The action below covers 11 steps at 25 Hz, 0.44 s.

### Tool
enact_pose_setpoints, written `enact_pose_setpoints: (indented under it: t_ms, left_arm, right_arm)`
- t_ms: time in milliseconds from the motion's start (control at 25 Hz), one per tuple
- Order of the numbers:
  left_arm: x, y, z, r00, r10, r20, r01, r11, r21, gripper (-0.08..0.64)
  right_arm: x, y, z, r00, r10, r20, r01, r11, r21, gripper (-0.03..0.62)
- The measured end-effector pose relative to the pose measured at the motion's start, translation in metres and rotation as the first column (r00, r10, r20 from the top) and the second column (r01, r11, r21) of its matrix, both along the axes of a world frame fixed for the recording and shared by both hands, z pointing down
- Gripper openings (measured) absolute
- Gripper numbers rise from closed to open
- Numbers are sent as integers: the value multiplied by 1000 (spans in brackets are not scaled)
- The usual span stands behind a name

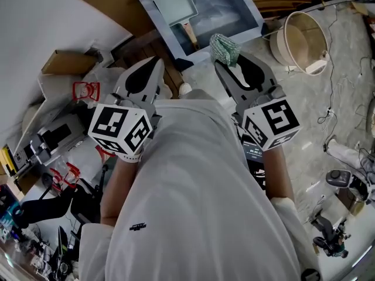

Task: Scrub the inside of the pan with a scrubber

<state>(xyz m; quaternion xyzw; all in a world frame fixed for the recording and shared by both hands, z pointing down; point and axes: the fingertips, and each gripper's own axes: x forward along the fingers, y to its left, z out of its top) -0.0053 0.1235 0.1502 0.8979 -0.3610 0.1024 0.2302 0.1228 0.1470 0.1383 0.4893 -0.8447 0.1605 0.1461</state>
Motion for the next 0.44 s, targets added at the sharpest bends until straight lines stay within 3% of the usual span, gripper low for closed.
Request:
enact_pose_setpoints:
  t_ms: [440]
  left_arm:
    - [1, -1, 0, 1000, -13, 5, 13, 1000, -4, 5]
  right_arm:
    - [2, -11, 7, 1000, -17, 14, 17, 1000, -6, 144]
